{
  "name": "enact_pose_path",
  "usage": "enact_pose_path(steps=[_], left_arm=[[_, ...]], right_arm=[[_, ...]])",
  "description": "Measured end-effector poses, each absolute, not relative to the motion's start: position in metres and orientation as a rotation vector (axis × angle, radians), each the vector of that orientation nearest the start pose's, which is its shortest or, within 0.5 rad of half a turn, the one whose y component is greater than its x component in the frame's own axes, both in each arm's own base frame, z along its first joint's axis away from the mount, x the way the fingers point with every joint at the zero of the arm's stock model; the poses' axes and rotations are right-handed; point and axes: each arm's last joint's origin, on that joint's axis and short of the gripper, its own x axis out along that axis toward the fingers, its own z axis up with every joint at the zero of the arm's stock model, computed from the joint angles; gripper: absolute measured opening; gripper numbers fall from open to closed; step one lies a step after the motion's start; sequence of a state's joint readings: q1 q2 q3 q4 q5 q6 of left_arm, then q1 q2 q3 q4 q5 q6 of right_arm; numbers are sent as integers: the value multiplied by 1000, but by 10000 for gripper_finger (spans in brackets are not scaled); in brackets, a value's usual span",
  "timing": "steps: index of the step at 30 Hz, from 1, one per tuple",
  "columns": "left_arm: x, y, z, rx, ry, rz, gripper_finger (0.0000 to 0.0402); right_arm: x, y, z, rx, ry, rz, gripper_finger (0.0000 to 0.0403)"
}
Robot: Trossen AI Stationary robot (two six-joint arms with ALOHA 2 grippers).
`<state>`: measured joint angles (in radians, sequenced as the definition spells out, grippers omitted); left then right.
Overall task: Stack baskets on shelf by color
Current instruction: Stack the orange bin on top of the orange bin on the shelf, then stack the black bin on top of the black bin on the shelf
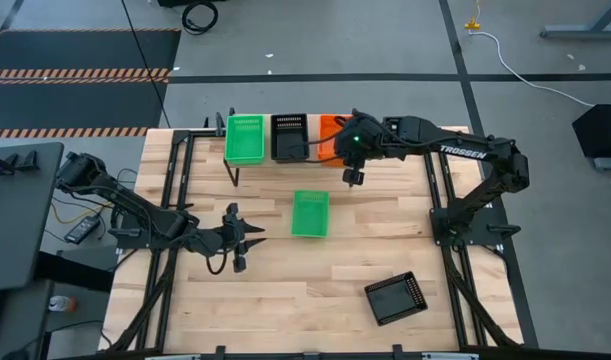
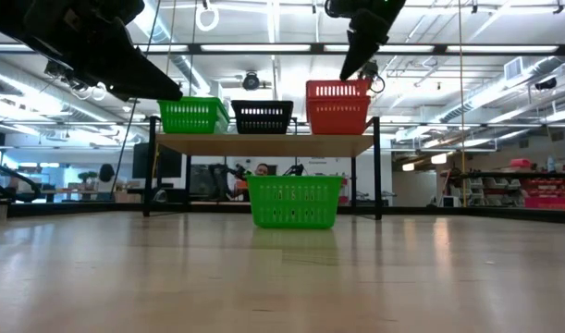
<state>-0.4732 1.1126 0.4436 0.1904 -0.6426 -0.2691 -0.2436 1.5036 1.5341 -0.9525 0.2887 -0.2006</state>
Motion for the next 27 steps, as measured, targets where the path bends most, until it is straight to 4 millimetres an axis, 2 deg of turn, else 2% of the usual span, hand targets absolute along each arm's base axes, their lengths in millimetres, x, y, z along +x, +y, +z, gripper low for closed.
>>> enact_pose_path(steps=[9, 13, 17, 22, 27], left_arm=[[198, -82, 194, -14, 379, 220, 117], [198, -82, 193, -19, 379, 221, 117], [198, -81, 194, -13, 373, 242, 117], [198, -81, 194, 15, 373, 251, 117], [198, -81, 194, 11, 367, 246, 117]], right_arm=[[292, -78, 356, -109, 980, -356, 148], [290, -70, 357, -96, 990, -337, 147], [285, -50, 357, -25, 1022, -288, 146], [276, -18, 343, 120, 1210, -359, 146], [274, 16, 342, 292, 1193, -437, 146]])
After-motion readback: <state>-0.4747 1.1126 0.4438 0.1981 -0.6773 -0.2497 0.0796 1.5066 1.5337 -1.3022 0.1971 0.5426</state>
